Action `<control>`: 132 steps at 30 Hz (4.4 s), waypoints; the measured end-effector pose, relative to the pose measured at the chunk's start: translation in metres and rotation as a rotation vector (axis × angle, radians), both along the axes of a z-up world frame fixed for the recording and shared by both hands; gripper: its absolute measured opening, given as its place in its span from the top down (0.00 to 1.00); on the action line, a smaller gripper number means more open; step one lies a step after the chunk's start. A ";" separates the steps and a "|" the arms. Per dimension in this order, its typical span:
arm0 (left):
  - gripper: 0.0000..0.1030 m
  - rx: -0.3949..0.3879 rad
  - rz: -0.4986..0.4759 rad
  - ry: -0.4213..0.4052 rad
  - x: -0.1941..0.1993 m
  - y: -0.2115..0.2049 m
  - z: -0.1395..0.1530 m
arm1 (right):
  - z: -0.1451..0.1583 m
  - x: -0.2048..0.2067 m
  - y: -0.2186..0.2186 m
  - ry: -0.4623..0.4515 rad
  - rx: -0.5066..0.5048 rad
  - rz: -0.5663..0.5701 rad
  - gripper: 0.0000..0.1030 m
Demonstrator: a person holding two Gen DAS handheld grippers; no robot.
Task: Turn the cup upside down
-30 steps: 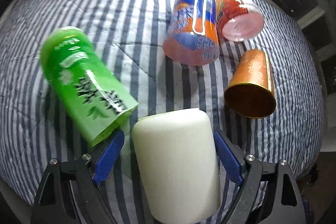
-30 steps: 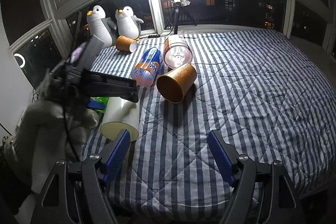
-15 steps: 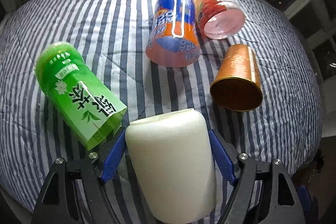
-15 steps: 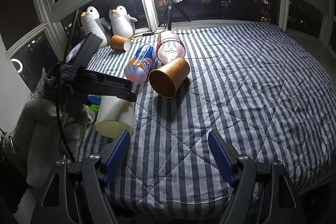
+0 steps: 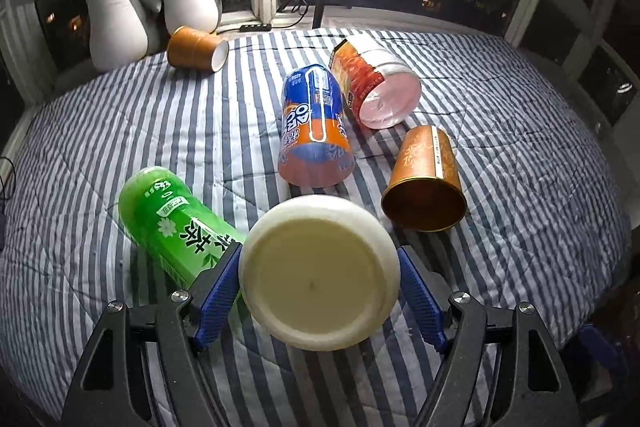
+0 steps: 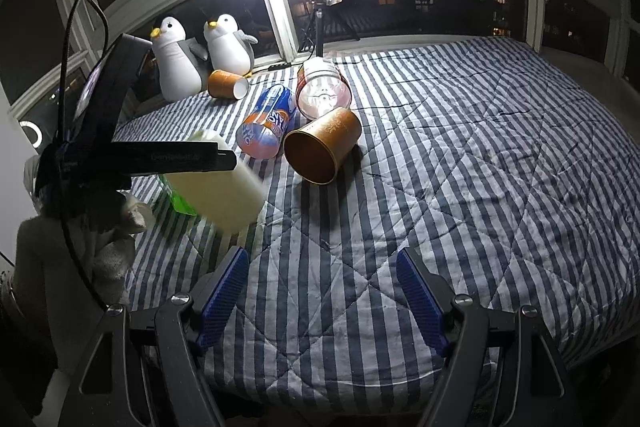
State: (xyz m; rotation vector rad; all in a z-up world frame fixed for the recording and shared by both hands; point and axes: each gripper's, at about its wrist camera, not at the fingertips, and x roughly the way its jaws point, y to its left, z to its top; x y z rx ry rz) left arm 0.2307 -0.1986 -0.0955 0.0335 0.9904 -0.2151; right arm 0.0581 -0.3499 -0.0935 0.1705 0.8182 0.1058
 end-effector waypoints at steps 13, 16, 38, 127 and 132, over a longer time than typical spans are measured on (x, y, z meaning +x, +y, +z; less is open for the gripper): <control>0.24 0.041 -0.051 -0.027 -0.010 -0.006 0.003 | -0.004 -0.010 -0.001 -0.001 -0.005 -0.025 0.29; 0.24 0.068 -0.071 -0.038 -0.014 -0.009 0.005 | -0.004 -0.010 -0.004 -0.002 0.002 -0.032 0.29; 0.26 0.086 -0.152 -0.050 -0.010 -0.039 -0.008 | -0.003 -0.014 -0.013 -0.006 0.011 -0.069 0.29; 0.01 0.018 0.208 -0.526 -0.252 0.179 0.096 | 0.064 -0.097 0.110 -0.440 -0.130 -0.041 0.07; 0.01 0.017 0.208 -0.523 -0.251 0.178 0.095 | 0.062 -0.098 0.113 -0.446 -0.147 -0.040 0.07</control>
